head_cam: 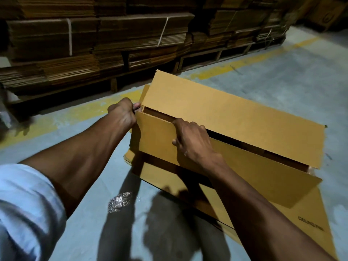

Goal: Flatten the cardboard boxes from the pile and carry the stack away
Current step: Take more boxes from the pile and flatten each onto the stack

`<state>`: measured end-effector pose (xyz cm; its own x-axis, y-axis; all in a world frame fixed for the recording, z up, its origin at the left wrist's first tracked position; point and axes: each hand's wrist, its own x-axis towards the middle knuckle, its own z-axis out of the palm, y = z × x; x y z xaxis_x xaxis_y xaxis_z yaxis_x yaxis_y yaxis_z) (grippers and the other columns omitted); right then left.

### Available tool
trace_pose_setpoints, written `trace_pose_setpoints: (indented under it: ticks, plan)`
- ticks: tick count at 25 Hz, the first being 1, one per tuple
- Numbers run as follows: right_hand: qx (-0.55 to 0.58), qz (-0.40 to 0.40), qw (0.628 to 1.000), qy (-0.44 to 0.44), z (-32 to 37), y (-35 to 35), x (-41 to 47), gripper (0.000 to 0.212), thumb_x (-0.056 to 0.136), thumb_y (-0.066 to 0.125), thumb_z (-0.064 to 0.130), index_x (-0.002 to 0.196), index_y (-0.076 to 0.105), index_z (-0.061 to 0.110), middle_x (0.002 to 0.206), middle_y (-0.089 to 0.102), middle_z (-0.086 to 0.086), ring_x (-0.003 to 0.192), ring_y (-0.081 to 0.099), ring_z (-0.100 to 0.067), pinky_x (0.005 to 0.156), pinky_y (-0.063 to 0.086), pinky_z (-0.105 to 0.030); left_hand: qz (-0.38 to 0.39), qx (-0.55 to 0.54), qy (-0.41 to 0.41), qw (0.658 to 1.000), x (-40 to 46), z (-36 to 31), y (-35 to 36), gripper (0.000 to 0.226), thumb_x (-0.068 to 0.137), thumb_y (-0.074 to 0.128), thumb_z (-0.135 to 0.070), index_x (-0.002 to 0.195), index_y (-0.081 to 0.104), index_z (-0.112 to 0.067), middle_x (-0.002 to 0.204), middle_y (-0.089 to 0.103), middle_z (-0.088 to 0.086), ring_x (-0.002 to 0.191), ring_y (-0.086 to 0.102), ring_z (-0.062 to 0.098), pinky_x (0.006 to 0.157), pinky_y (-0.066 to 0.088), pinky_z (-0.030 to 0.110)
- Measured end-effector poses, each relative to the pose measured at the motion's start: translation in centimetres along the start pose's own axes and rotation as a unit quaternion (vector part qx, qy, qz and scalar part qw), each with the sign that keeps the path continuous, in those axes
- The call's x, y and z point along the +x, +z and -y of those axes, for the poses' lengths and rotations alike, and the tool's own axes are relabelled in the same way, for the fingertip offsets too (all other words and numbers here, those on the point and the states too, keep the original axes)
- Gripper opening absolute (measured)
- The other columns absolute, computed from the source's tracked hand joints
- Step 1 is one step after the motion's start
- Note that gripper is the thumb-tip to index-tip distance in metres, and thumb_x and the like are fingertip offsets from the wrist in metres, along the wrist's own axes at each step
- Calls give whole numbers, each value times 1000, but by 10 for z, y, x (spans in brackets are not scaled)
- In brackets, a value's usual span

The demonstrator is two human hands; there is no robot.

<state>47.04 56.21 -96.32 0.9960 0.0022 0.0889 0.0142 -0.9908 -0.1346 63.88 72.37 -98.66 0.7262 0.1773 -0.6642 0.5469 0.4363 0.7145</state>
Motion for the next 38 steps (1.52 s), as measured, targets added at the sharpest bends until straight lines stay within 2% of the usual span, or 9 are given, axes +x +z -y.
trace_pose_setpoints:
  ticks: [6, 11, 15, 17, 20, 23, 28, 35, 38]
  plan:
    - [8, 26, 992, 126, 5, -19, -13, 37, 93, 65, 49, 102, 58, 13, 107, 63, -10, 90, 63, -31, 76, 53, -41, 19, 123, 130, 984, -16, 8, 1, 10, 76, 66, -6, 72, 60, -13, 71, 67, 8, 64, 69, 23, 66, 62, 37]
    - [68, 69, 974, 203, -1, -34, -16, 112, 76, 78, 60, 158, 5, 32, 165, 5, -14, 122, 54, -45, 95, 50, -49, -14, 212, 145, 966, -27, 7, -3, 16, 79, 69, 8, 87, 61, -4, 85, 66, 17, 71, 70, 29, 66, 62, 45]
    - [135, 105, 963, 208, -15, -38, -20, 119, 76, 66, 75, 159, -3, 25, 162, 14, -17, 141, 32, -48, 109, 38, -53, -9, 249, 134, 959, -34, 11, -15, 18, 87, 68, 4, 102, 60, -4, 110, 57, 21, 77, 63, 28, 83, 60, 50]
    - [172, 96, 958, 208, -19, -37, -22, 117, 77, 61, 78, 159, -5, 26, 161, 17, -18, 141, 30, -49, 110, 36, -55, -64, 429, 304, 848, -47, 9, -11, 30, 87, 73, -11, 112, 55, -13, 125, 48, 15, 100, 57, 29, 89, 56, 46]
    - [191, 66, 958, 205, -20, -34, -20, 116, 78, 63, 76, 158, -8, 31, 155, 28, -20, 136, 39, -48, 107, 40, -54, -5, 635, 496, 592, -85, 22, 9, 34, 88, 70, -34, 111, 59, -10, 115, 58, 14, 107, 56, 33, 83, 51, 45]
    - [193, 60, 959, 196, -19, -30, -16, 108, 85, 68, 59, 157, -7, 31, 145, 41, -22, 125, 51, -42, 101, 47, -48, 22, 728, 456, 511, -114, 54, 42, 50, 88, 57, -63, 104, 63, -16, 119, 54, 14, 123, 39, 36, 96, 35, 51]
    - [177, 51, 961, 208, -33, -31, -29, 93, 95, 64, 40, 158, -4, 31, 154, 30, -22, 131, 46, -44, 105, 44, -50, 10, 801, 349, 486, -113, 73, 66, 25, 97, 54, -39, 95, 72, -21, 107, 64, 9, 123, 48, 36, 113, 19, 68]
    - [-160, 176, 926, 294, -112, -77, -69, 61, 96, 38, 69, 120, 59, 17, 117, 64, -10, 106, 63, -33, 75, 44, -39, 25, 714, 395, 577, -103, 52, 70, 35, 91, 68, -30, 115, 61, -6, 122, 49, 21, 129, 32, 45, 99, 36, 64]
    - [-266, 112, 921, 260, -120, -86, -82, 36, 98, 57, 42, 122, 59, 15, 116, 55, -10, 100, 65, -30, 63, 43, -37, 40, 653, 417, 631, -107, 52, 82, 52, 89, 68, -24, 136, 47, -18, 143, 38, 17, 142, 21, 46, 97, 33, 73]
